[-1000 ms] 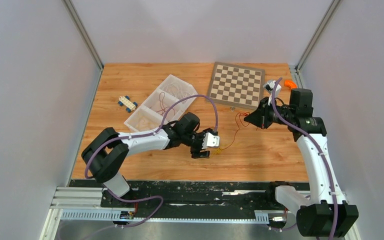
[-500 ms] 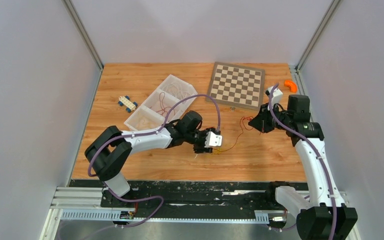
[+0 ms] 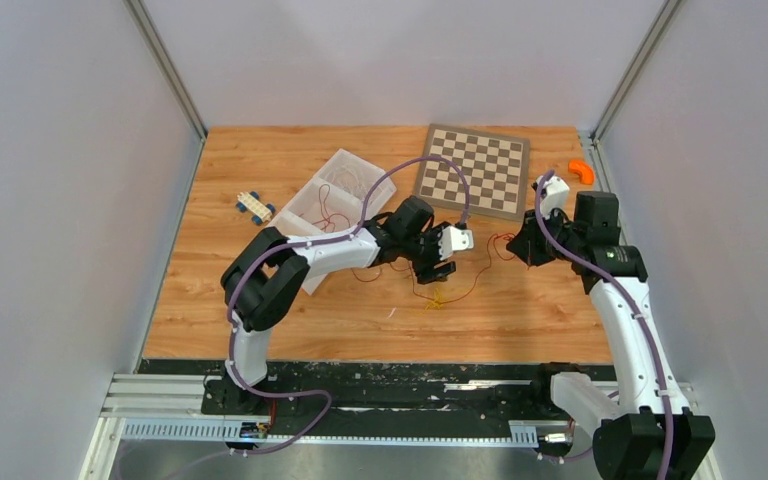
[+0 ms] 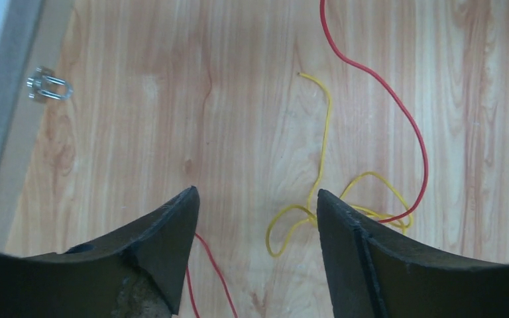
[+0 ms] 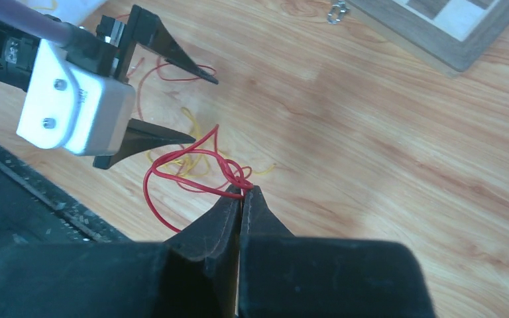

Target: Untangle the cables

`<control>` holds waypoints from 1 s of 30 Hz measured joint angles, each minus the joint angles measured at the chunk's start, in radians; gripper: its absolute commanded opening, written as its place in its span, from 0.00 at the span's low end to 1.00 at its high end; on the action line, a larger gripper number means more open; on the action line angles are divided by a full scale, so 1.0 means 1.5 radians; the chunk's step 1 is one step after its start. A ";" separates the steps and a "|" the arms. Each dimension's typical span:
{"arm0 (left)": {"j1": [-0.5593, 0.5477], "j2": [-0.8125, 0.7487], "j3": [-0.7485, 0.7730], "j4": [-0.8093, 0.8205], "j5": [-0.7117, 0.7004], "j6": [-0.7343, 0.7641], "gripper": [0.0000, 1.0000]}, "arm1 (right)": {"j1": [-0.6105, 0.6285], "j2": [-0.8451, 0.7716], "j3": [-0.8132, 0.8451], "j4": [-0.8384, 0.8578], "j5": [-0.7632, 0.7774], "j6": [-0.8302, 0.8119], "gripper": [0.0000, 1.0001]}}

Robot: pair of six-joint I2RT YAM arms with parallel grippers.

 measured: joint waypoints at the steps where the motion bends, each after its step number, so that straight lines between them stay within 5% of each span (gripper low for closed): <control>1: 0.000 0.017 0.018 -0.019 0.000 0.001 0.66 | 0.000 0.000 0.000 0.000 0.009 -0.006 0.00; 4: 0.000 0.036 0.030 -0.071 0.012 0.011 0.55 | -0.001 0.009 -0.005 0.005 0.041 -0.031 0.00; 11: -0.001 0.046 0.071 -0.203 0.054 0.046 0.01 | -0.037 0.087 -0.041 0.005 0.072 -0.082 0.00; 16: 0.005 0.012 0.105 -0.222 0.080 0.020 0.00 | -0.042 0.153 -0.049 0.007 0.094 -0.124 0.00; 22: 0.052 -0.119 0.228 -0.142 0.092 -0.159 0.00 | -0.045 0.196 -0.098 0.042 0.158 -0.201 0.00; 30: 0.271 -0.255 0.458 0.006 0.076 -0.404 0.00 | -0.078 0.213 -0.190 0.075 0.249 -0.319 0.00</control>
